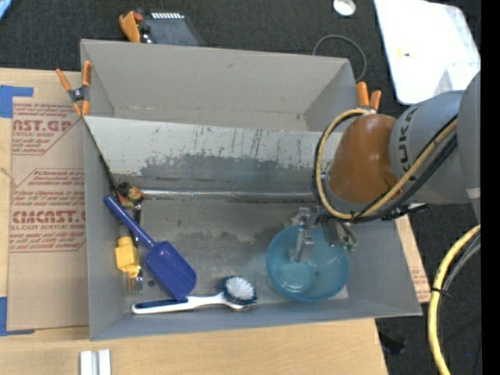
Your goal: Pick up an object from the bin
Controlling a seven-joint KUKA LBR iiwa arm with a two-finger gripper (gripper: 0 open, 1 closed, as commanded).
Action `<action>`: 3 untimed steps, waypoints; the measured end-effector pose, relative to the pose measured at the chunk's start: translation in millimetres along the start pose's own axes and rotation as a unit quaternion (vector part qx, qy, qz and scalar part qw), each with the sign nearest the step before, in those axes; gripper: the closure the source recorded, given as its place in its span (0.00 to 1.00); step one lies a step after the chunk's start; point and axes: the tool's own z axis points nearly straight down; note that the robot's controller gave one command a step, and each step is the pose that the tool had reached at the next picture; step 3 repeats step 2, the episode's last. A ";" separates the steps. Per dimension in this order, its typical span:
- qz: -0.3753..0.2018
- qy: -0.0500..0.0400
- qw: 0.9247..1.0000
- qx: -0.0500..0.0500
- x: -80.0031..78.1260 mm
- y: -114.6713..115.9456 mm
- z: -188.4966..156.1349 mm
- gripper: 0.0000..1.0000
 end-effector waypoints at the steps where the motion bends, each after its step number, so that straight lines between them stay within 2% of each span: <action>1: -0.007 -0.001 1.000 0.000 32.9 21.1 -120.1 1.00; 3: -0.007 0.000 1.000 0.000 32.9 21.1 -120.6 1.00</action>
Offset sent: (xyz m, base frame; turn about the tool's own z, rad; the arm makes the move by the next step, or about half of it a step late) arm 0.0000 0.0000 0.0000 0.0000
